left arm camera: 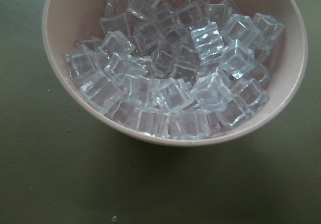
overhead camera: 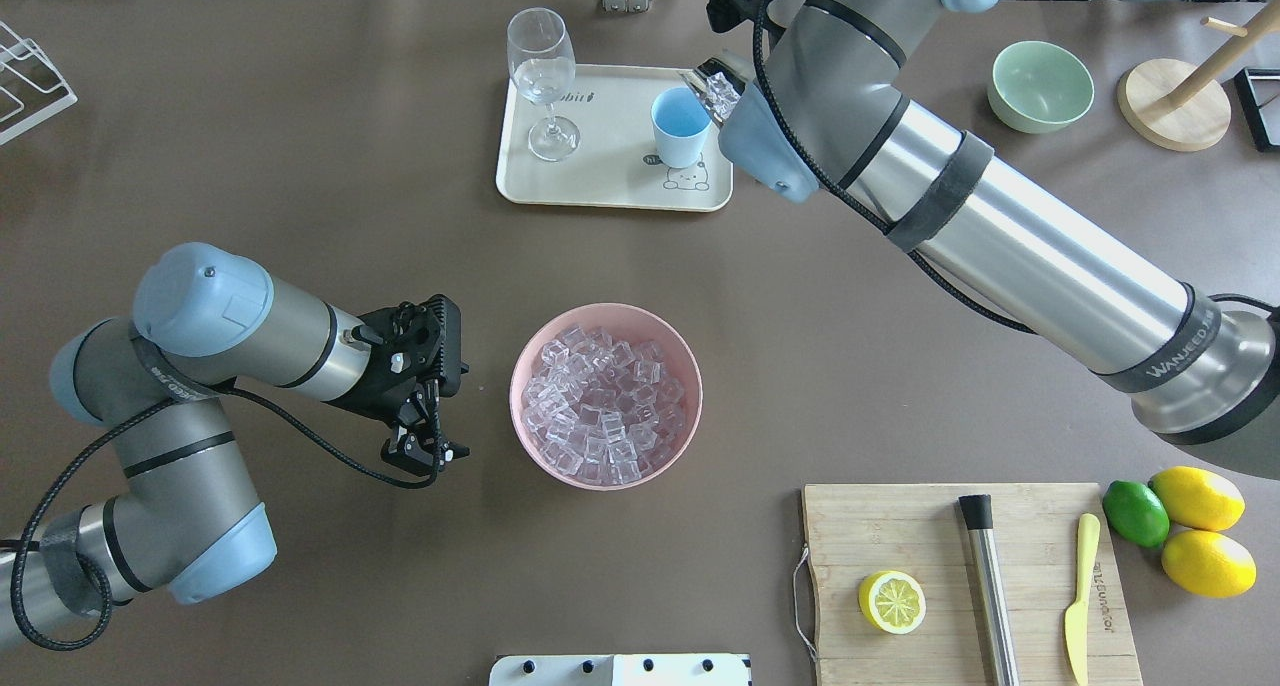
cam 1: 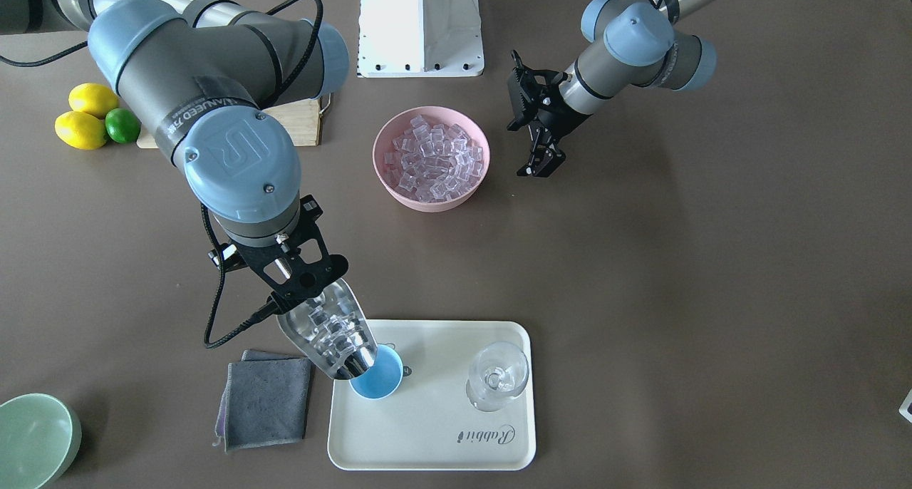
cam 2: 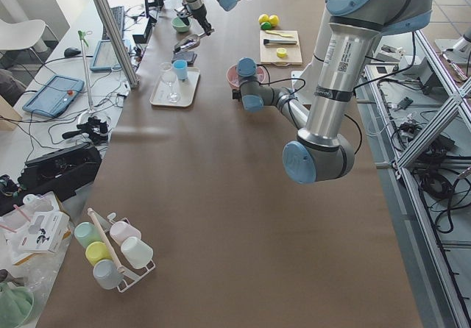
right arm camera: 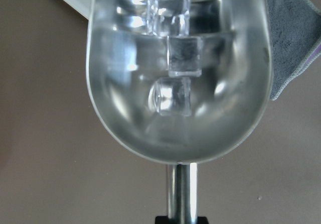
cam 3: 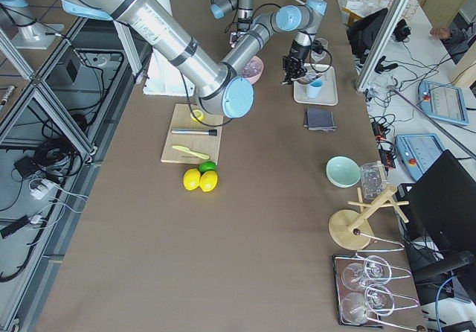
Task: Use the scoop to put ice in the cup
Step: 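Tilt the scoop over the blue cup while the left gripper withdraws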
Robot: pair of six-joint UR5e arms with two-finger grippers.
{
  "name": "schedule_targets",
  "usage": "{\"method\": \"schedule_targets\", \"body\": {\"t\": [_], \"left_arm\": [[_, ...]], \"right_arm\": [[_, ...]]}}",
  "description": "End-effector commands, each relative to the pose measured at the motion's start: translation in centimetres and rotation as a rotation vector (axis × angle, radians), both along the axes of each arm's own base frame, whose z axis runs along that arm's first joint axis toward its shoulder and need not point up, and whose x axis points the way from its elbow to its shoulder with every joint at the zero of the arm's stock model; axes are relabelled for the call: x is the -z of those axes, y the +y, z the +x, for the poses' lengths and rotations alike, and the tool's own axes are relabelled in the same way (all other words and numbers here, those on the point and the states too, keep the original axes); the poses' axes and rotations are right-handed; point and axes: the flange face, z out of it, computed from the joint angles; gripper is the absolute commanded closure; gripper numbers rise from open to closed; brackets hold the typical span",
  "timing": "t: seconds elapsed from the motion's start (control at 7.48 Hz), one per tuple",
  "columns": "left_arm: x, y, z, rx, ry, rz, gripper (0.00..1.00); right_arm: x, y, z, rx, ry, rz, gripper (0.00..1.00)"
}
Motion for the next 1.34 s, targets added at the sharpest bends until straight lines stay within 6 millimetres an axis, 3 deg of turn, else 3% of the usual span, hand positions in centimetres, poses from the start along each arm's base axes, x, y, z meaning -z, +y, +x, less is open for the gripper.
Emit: {"method": "schedule_targets", "body": {"t": [0.0,0.27,0.4,0.67,0.8,0.94,1.2], "left_arm": [[0.5,-1.9,-3.5,0.056,-0.116,-0.076,0.02],[2.6,-5.7,-10.3,0.181,-0.221,-0.166,0.01],[2.3,-7.9,-13.5,0.244,-0.257,-0.211,0.01],[-0.7,-12.9,-21.4,0.404,-0.359,-0.349,0.01],[-2.0,-14.4,-25.3,0.473,-0.409,-0.439,0.01],[-4.4,-15.7,-29.6,0.534,-0.439,-0.545,0.01],[-15.7,-17.6,-39.2,0.592,-0.410,-0.891,0.02]], "right_arm": [[1.0,-2.2,-0.7,0.111,0.052,-0.026,1.00],[0.4,-2.6,-1.0,0.168,0.109,-0.066,1.00],[0.2,-2.6,-0.8,0.169,0.133,-0.079,1.00],[2.2,-2.9,-1.0,0.172,0.154,-0.097,1.00],[2.8,-3.2,-1.3,0.173,0.163,-0.101,1.00],[2.6,-3.7,-1.6,0.174,0.187,-0.110,1.00],[3.1,-3.9,-1.7,0.177,0.216,-0.116,1.00]]}}
